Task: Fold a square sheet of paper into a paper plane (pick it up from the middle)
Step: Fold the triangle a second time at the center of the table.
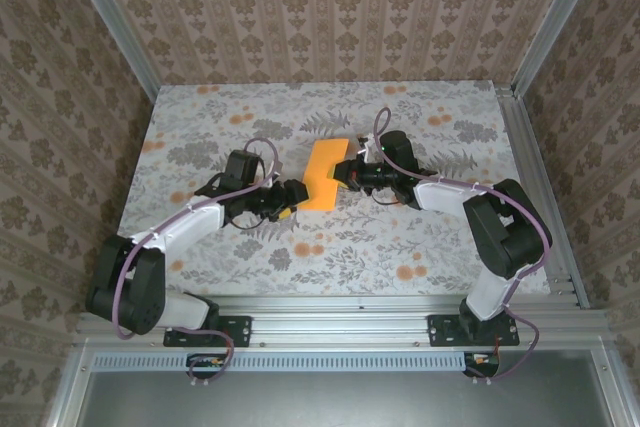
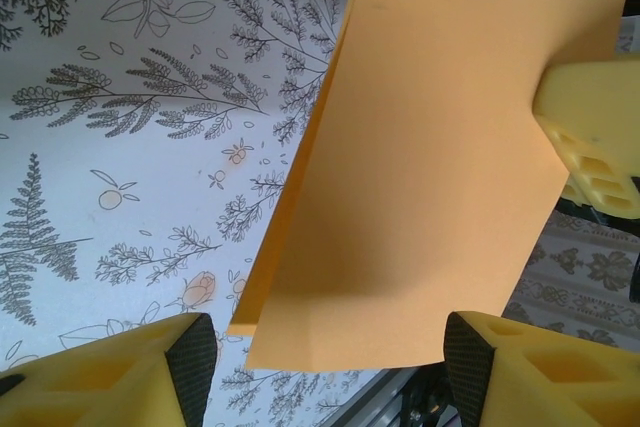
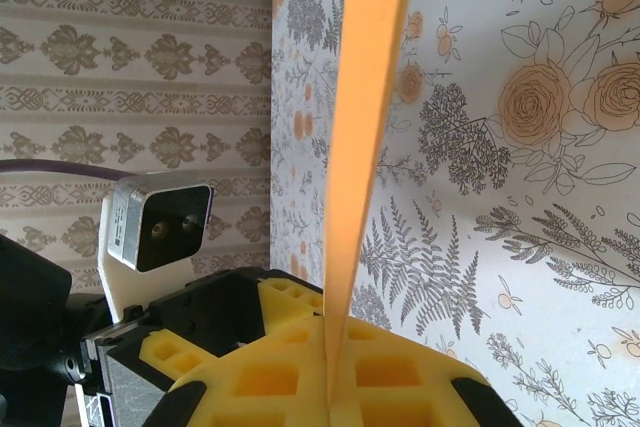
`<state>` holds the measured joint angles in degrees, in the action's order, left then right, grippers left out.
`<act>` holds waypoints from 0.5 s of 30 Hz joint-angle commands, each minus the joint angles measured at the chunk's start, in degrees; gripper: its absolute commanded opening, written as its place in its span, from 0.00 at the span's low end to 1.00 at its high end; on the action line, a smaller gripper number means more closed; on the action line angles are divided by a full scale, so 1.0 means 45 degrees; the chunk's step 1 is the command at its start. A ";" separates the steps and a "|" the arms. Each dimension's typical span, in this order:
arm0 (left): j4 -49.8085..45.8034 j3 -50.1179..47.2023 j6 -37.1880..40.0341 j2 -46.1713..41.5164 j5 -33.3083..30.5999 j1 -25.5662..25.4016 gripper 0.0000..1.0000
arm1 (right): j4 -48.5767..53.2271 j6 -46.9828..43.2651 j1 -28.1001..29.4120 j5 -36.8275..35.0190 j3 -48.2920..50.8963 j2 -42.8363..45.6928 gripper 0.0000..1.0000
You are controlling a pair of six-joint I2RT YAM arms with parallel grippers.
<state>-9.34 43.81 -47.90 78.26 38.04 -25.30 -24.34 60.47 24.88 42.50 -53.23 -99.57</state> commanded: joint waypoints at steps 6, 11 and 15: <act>0.0712 0.0295 -0.0387 -0.0032 0.0565 0.0049 0.64 | -0.0539 0.0095 -0.0096 0.0259 0.0145 0.0318 0.08; 0.0972 0.0303 -0.0557 -0.0087 0.0735 0.0043 0.62 | -0.0546 0.0037 -0.0085 0.0245 0.0223 0.0310 0.08; 0.1243 0.0270 -0.0739 -0.0101 0.0862 0.0055 0.60 | -0.0639 0.0057 -0.0095 0.0243 0.0308 0.0299 0.08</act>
<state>-5.80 44.01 -49.82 78.26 40.16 -25.30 -25.56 60.47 24.88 42.50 -52.62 -99.57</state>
